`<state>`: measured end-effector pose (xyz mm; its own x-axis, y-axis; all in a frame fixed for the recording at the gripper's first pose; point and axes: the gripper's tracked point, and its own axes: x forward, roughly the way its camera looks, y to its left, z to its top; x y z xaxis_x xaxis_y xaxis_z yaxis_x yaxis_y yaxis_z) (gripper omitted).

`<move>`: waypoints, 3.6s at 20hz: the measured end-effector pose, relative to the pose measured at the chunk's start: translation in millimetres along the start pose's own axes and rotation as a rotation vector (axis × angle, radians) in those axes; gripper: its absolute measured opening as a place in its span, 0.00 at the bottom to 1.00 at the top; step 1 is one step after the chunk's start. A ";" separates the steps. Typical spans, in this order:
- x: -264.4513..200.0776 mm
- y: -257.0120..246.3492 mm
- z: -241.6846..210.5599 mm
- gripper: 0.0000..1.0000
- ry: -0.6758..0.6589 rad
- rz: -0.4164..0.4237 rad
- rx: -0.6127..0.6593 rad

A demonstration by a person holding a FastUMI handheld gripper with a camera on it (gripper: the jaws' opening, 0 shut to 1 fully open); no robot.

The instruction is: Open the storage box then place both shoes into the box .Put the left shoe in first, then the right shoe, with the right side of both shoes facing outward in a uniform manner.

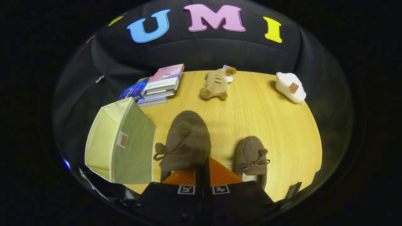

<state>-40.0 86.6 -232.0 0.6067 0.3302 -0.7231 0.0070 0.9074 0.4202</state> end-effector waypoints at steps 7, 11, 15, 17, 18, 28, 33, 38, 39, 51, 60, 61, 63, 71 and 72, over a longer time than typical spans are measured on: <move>-28.1 94.6 45.1 0.05 -0.024 0.145 0.052; -28.4 154.4 51.7 0.05 -0.012 0.218 0.052; -18.5 208.4 47.2 0.05 0.017 0.258 0.041; -9.2 232.5 39.7 0.05 0.040 0.263 0.039; -3.8 242.8 36.0 0.05 0.056 0.264 0.042; 46.0 296.1 1.8 0.05 0.133 0.217 0.005; 59.4 300.0 -4.1 0.05 0.154 0.195 0.040; 65.2 304.2 -12.2 0.05 0.182 0.209 0.070; 65.2 307.7 -14.7 0.08 0.191 0.228 0.075; 31.0 303.5 -3.9 0.98 0.132 0.359 0.010; -29.7 160.4 43.4 0.98 -0.026 0.308 -0.060; -34.8 138.6 45.5 0.98 -0.037 0.287 -0.057; -39.2 97.1 47.7 0.98 -0.054 0.244 -0.041; -51.2 -63.0 -4.5 0.98 0.005 0.048 0.100; -47.6 -79.2 -15.0 0.98 0.025 0.025 0.106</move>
<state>-81.4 3.0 -239.1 0.5876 0.3599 -0.7247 0.0770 0.8667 0.4929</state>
